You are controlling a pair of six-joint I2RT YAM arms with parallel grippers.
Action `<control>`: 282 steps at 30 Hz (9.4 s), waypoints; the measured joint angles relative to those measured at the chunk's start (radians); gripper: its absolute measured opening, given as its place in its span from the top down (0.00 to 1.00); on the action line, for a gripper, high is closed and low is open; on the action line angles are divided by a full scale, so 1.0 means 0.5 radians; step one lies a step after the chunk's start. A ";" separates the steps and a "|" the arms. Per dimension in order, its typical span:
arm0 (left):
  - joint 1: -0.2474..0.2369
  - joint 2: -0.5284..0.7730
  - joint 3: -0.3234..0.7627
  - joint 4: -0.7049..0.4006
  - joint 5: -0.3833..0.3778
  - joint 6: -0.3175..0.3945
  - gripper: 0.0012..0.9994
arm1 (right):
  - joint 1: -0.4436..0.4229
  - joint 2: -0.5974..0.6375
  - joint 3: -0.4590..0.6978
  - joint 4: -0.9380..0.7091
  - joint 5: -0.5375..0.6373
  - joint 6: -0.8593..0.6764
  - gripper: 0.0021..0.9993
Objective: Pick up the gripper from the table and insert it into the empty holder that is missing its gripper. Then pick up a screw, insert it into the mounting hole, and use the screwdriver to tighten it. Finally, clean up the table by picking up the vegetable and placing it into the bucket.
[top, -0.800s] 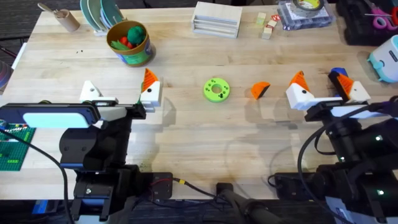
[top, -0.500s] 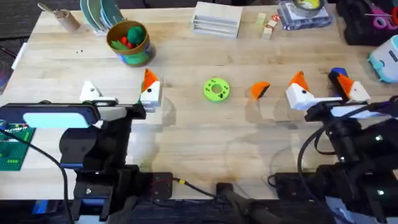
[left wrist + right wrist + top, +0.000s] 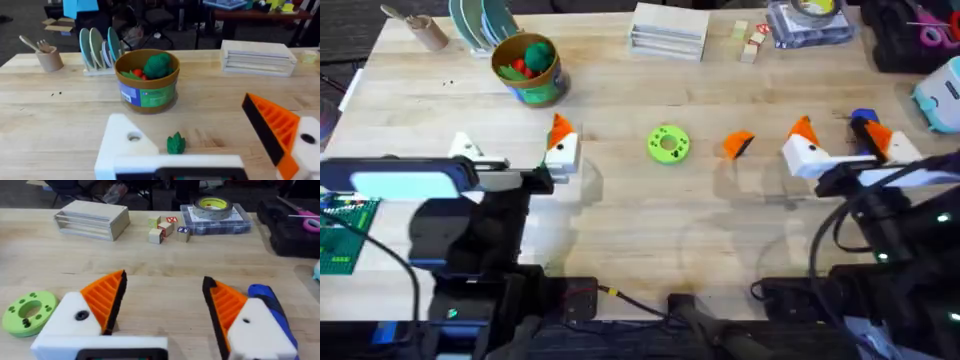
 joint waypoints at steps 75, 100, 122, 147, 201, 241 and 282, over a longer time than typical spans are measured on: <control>-0.001 1.061 1.653 -1.096 0.069 0.022 0.01 | 0.000 1.436 1.388 -0.797 -0.054 0.000 0.03; -0.004 1.037 1.653 -1.275 0.171 0.022 0.01 | 0.000 1.436 1.388 -0.797 -0.054 0.000 0.03; -0.162 0.311 0.780 -0.365 0.169 -0.041 0.01 | 0.000 1.436 1.388 -0.797 -0.054 0.000 0.03; -0.171 -0.012 -0.072 0.670 0.279 -0.147 0.01 | 0.000 1.436 1.388 -0.797 -0.054 0.000 0.03; -0.171 -0.008 -0.105 0.117 0.462 -0.153 0.01 | 0.000 1.436 1.388 -0.798 -0.054 0.000 0.03; -0.171 -0.008 -0.105 0.114 1.748 -0.152 0.01 | 0.003 1.436 1.389 -0.810 -0.158 0.085 0.03; -0.171 -0.008 -0.105 0.099 1.756 -0.153 0.01 | 0.582 2.612 1.592 -1.009 -0.147 0.028 0.32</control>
